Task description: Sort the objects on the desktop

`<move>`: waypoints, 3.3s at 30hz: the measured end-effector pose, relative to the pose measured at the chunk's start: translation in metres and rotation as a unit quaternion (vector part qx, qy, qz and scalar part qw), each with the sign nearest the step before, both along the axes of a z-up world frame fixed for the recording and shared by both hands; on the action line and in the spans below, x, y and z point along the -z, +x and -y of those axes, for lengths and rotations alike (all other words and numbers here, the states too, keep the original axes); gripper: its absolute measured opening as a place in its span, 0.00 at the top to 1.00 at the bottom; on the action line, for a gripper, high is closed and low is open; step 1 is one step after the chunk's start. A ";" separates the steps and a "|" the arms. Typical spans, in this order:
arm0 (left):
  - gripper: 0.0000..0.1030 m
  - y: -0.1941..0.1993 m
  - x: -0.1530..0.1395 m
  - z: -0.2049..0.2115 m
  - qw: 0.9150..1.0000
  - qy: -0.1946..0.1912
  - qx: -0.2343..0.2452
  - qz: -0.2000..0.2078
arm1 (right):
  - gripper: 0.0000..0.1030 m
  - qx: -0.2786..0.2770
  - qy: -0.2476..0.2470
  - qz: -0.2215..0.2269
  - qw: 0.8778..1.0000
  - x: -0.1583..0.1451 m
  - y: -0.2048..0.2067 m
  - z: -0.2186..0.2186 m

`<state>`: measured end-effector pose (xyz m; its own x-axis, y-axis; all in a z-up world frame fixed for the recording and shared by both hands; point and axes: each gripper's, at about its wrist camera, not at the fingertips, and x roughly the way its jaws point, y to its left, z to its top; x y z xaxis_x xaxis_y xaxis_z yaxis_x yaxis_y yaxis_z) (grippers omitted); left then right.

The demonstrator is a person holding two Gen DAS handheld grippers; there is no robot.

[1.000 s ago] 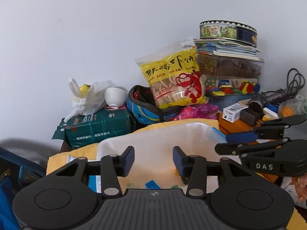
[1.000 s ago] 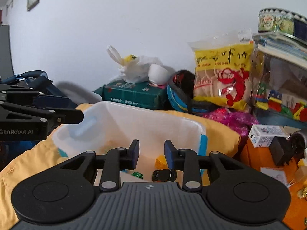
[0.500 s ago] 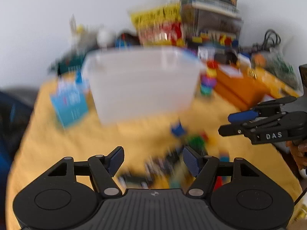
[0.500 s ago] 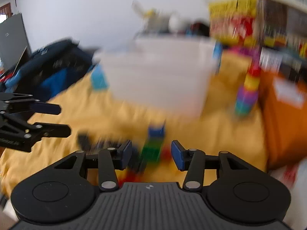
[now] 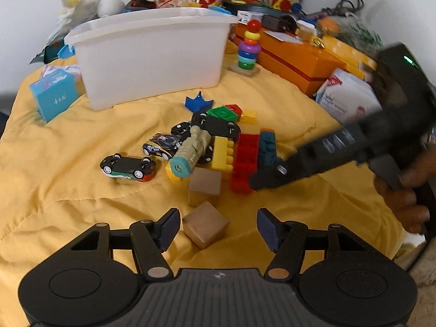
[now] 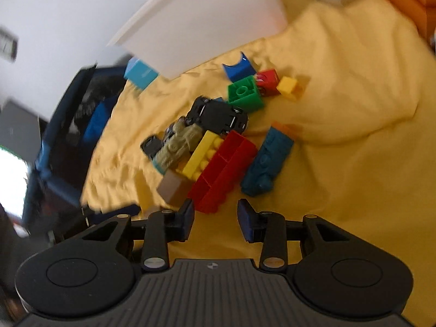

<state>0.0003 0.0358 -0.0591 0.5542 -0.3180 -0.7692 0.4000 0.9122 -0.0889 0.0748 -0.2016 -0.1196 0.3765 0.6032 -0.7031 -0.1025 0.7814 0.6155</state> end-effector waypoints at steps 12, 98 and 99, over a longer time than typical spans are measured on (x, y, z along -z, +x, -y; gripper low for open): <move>0.35 -0.004 -0.007 -0.001 1.000 0.003 -0.008 0.014 | 0.67 0.130 0.103 -0.039 0.985 0.022 0.013 0.019; 0.45 0.205 -0.120 0.001 0.981 0.064 -0.069 0.172 | 0.65 0.011 -0.259 0.294 0.920 -0.139 0.143 -0.036; 0.41 0.202 -0.120 0.000 0.980 0.066 -0.069 0.173 | 0.64 0.009 -0.261 0.294 0.919 -0.139 0.141 -0.036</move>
<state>0.2019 0.0356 0.0606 0.8204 -0.1322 -0.5563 0.2573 0.9542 0.1526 0.2155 -0.1658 0.0194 0.7909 0.2312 -0.5667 -0.2816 0.9595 -0.0016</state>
